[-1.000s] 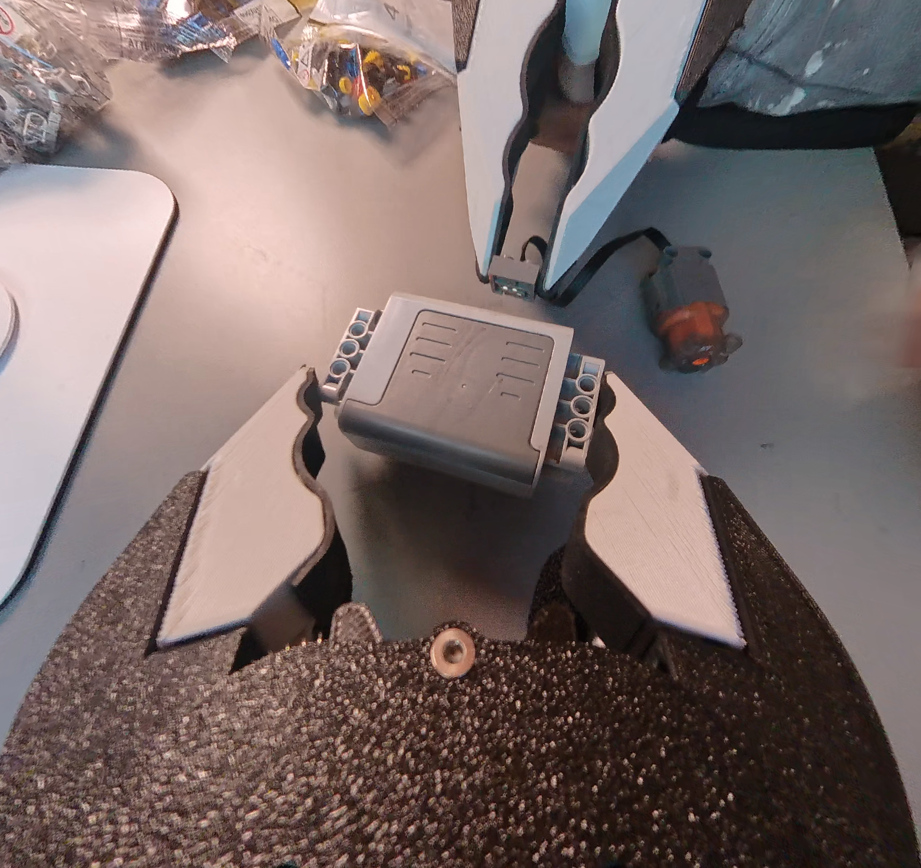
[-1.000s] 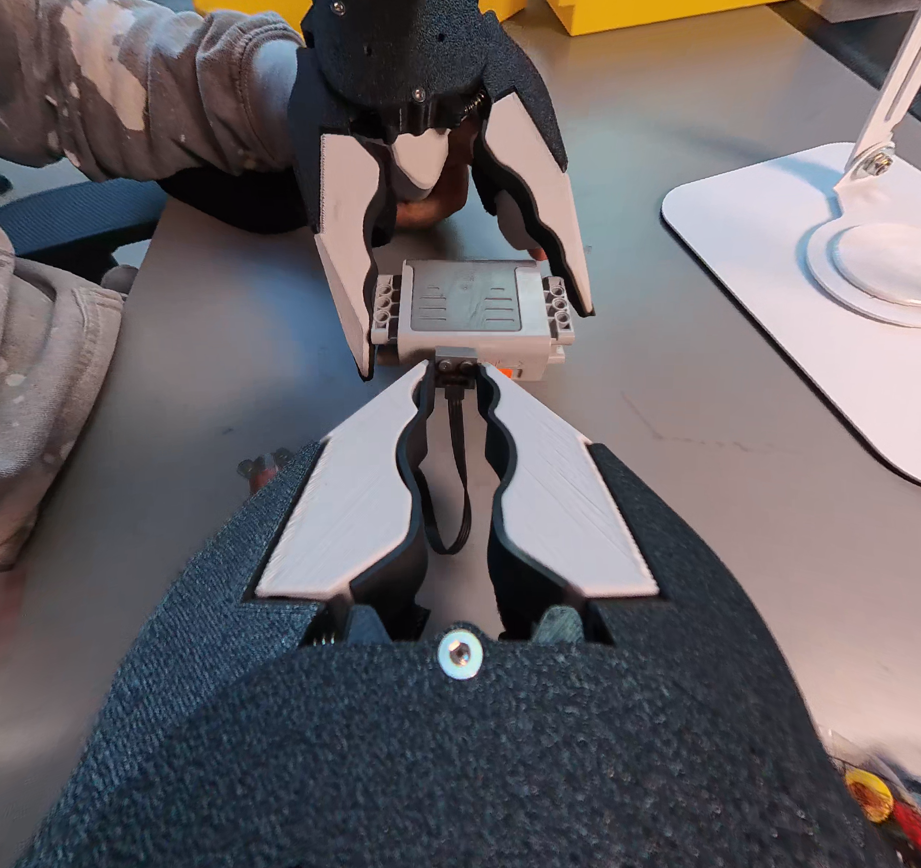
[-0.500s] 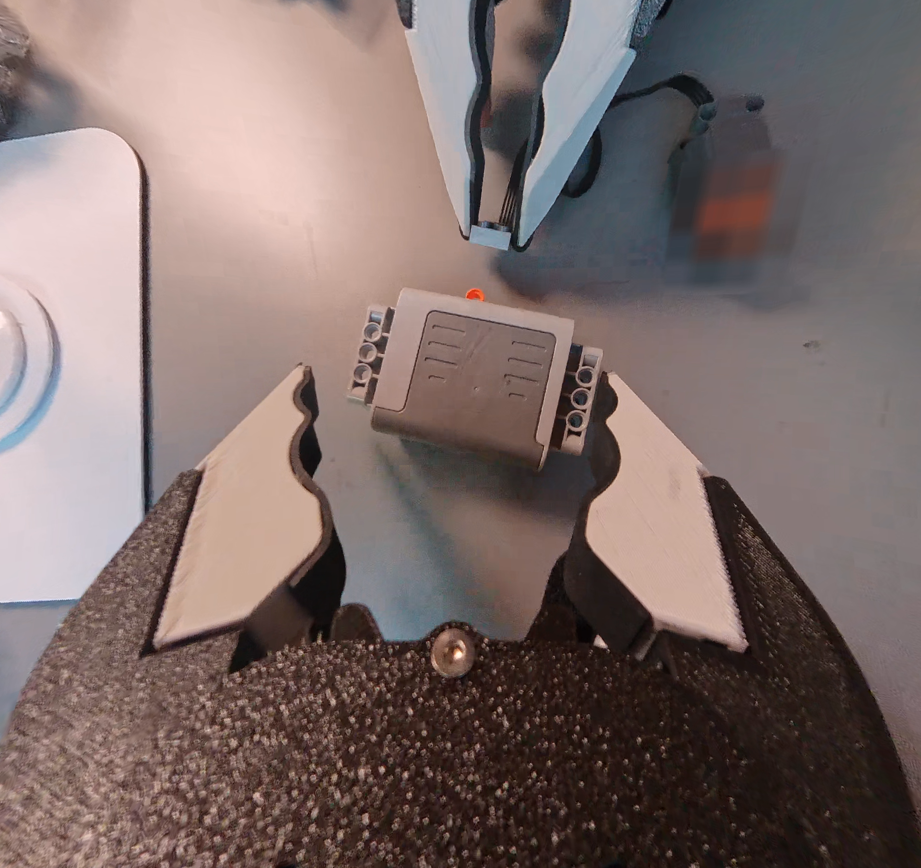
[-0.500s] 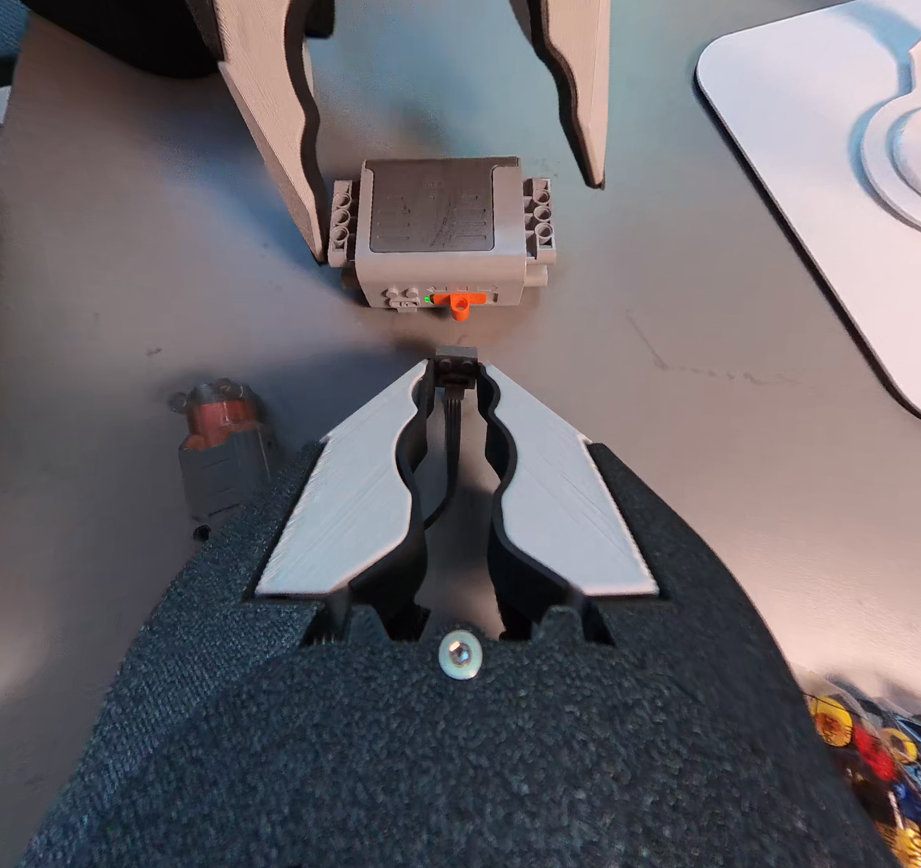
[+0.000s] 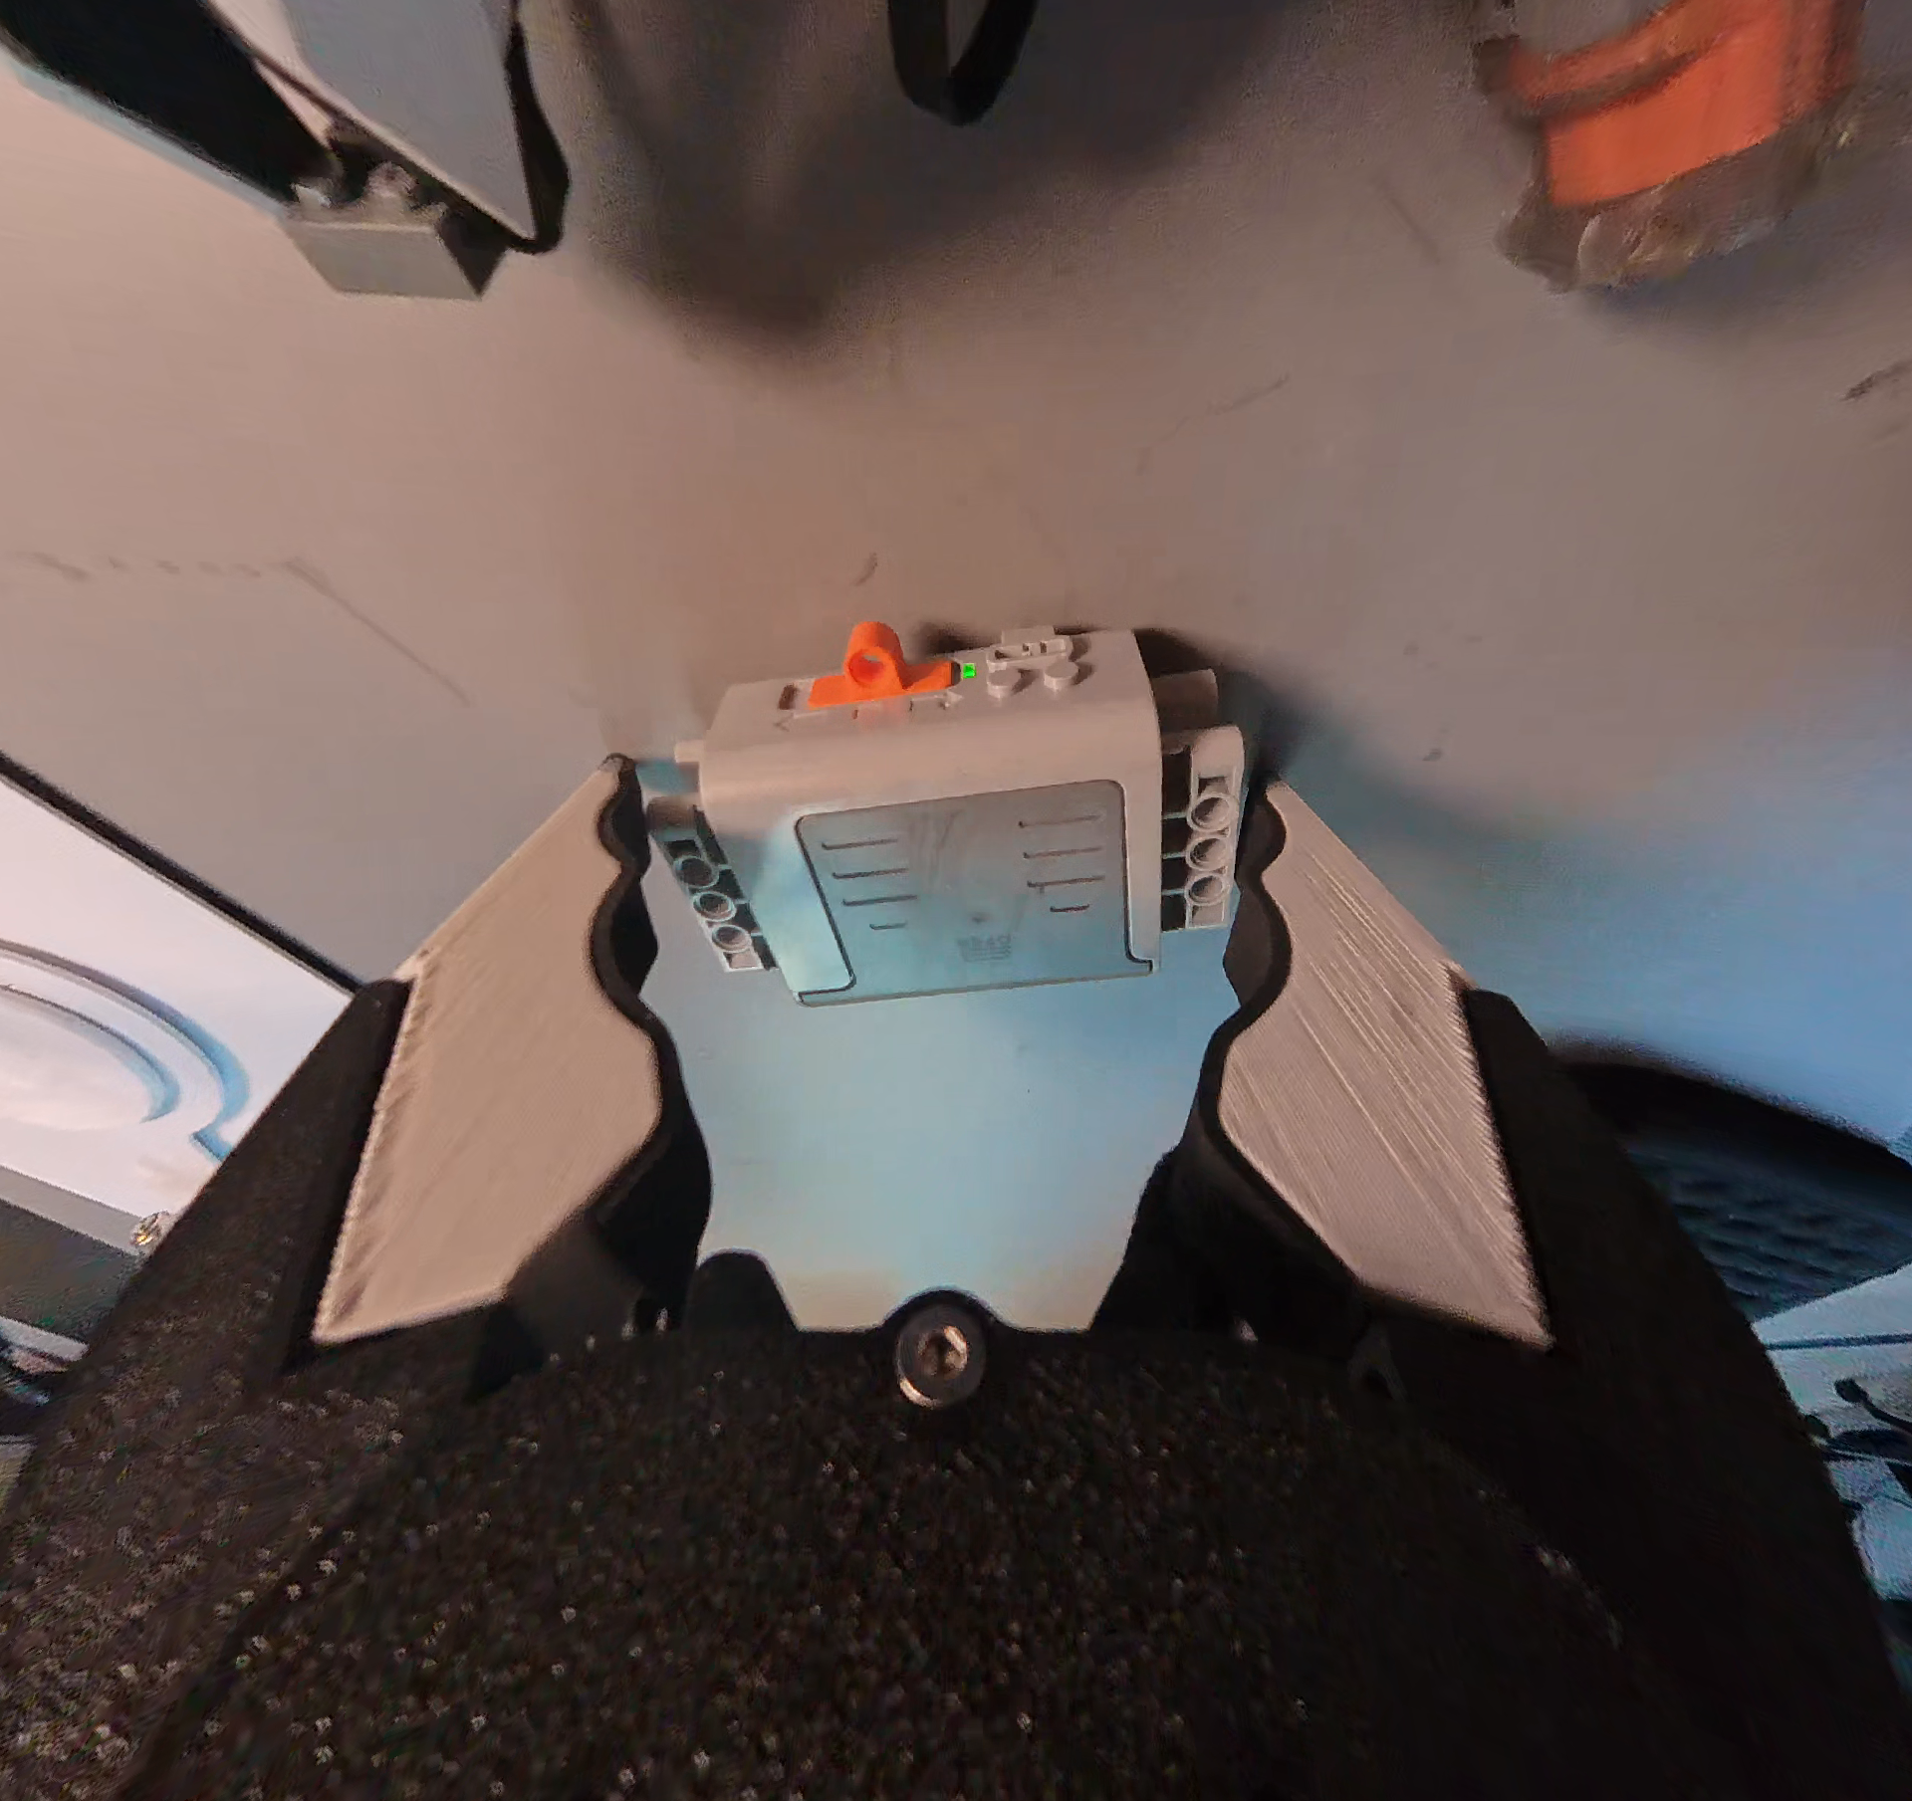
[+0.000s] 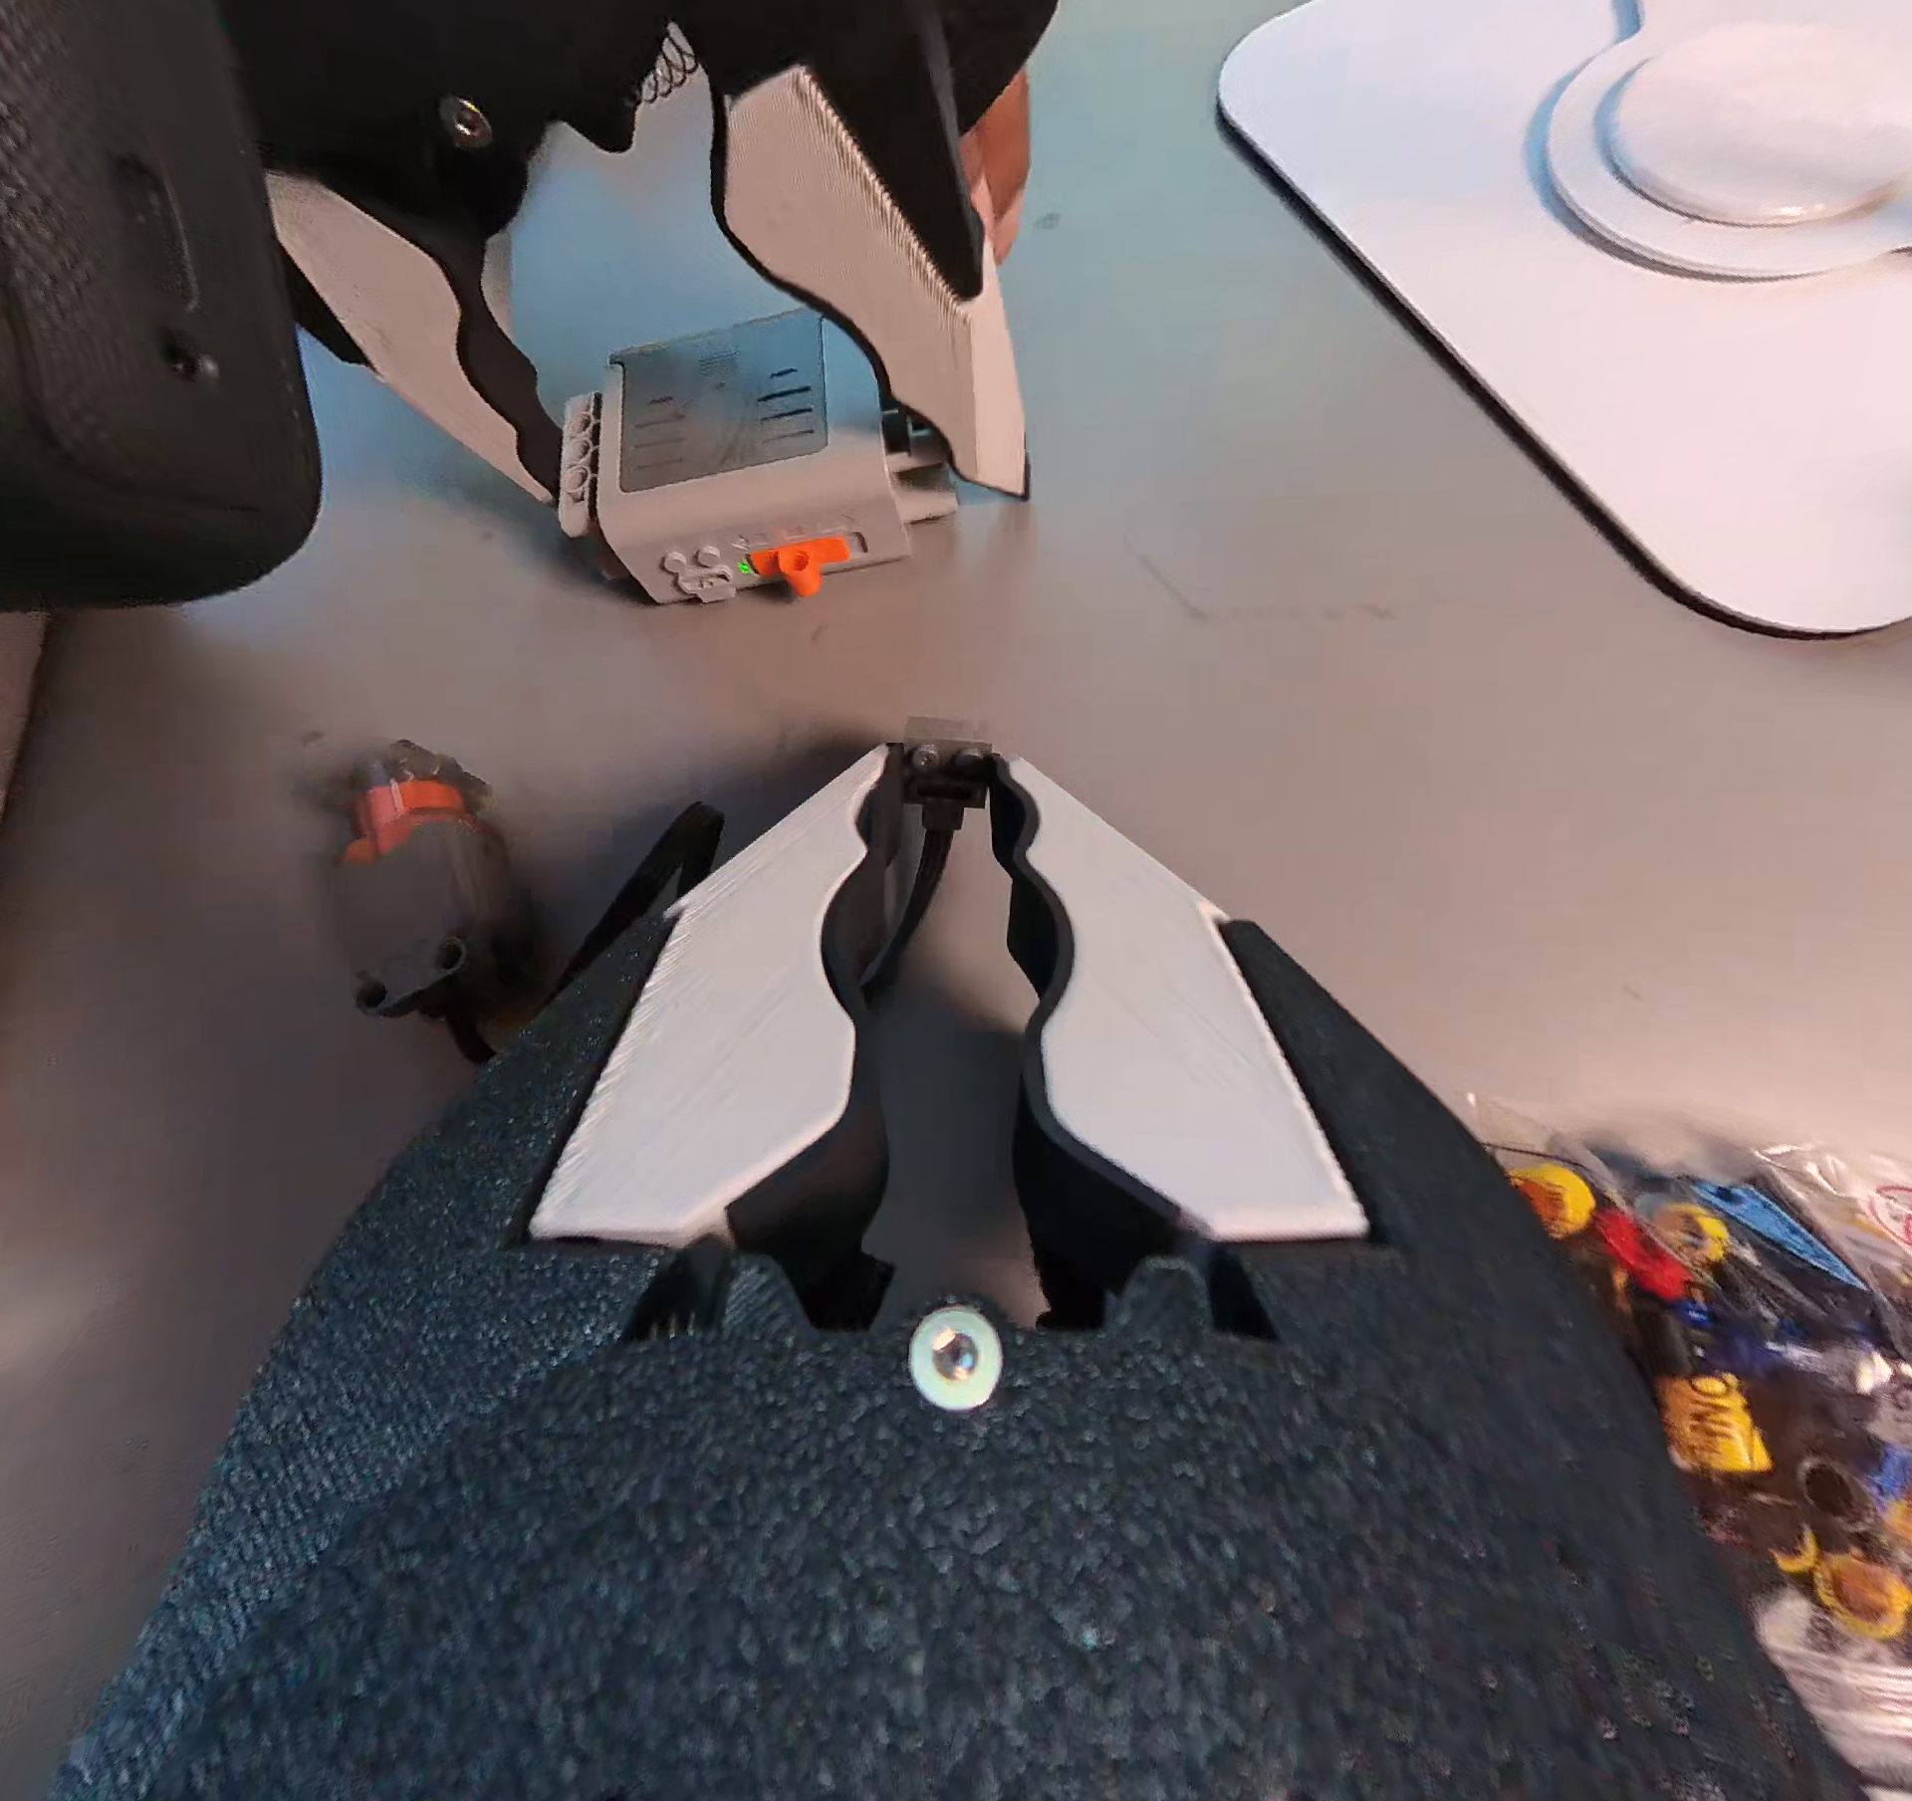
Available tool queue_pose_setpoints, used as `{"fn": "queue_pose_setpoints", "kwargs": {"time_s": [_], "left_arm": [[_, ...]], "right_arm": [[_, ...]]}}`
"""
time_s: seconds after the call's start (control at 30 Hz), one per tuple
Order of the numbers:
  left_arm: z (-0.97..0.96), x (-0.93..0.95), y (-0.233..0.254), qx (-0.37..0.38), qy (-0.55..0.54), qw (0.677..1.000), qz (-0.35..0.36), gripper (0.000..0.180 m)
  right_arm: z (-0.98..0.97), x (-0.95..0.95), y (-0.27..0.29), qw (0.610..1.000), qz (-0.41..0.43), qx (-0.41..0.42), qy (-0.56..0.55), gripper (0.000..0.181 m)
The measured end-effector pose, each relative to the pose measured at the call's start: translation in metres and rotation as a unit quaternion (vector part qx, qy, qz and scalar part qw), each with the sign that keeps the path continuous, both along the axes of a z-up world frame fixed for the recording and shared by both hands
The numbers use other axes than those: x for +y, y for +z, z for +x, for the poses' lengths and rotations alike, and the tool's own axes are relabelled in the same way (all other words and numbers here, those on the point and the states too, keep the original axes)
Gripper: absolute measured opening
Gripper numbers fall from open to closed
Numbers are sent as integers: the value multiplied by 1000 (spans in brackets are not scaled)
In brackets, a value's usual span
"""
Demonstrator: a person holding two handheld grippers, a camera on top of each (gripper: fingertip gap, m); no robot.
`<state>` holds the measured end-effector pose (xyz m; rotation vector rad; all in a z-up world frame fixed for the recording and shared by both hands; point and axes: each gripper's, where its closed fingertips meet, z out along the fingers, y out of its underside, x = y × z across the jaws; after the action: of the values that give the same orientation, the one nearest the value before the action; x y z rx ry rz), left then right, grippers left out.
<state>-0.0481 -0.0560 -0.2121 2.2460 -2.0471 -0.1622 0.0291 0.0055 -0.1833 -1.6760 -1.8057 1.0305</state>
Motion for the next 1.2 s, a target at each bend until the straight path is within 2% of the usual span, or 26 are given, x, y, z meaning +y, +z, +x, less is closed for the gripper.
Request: {"fn": "queue_pose_setpoints", "kwargs": {"time_s": [0.13, 0.2, 0.3, 0.33, 0.4, 0.47, 0.5, 0.6, 0.67, 0.87, 1.03, 1.1, 1.2], "left_arm": [[0, 0, 0, -14, 5, 1000, -3, 107], [0, -1, 0, -46, 23, 999, 1, 106], [7, 2, 4, -172, 95, 980, 23, 105], [13, 6, 10, -239, 122, 963, 39, 105], [26, 15, 28, -383, 176, 904, 76, 105], [31, 20, 42, -482, 212, 844, 103, 105], [32, 19, 43, -509, 213, 826, 120, 105], [35, 11, 30, -512, 203, 821, 149, 105], [34, 5, 25, -492, 183, 835, 165, 105], [24, -7, 25, -493, 167, 838, 165, 106], [25, -10, 29, -498, 134, 835, 192, 104], [31, -8, 35, -511, 116, 827, 205, 104], [46, -5, 58, -560, 94, 792, 223, 105]], "right_arm": [[1, 0, 3, 1000, -4, 6, 1, 15], [0, -2, 3, 1000, -2, 7, 5, 15], [-1, -5, 5, 1000, 5, 11, 11, 15], [-2, -6, 7, 1000, 7, 15, 14, 15], [-3, -8, 11, 1000, 6, 25, 16, 16], [-6, -11, 16, 999, 1, 38, 21, 16], [-7, -13, 18, 999, -3, 45, 24, 16], [-9, -16, 21, 998, -5, 53, 25, 16], [-10, -16, 21, 998, -6, 53, 23, 16], [-12, -17, 24, 998, -8, 63, 18, 16], [-16, -26, 24, 997, -13, 63, 33, 16], [-17, -32, 21, 997, -6, 56, 44, 16], [-21, -43, 18, 997, 13, 50, 62, 16]]}}
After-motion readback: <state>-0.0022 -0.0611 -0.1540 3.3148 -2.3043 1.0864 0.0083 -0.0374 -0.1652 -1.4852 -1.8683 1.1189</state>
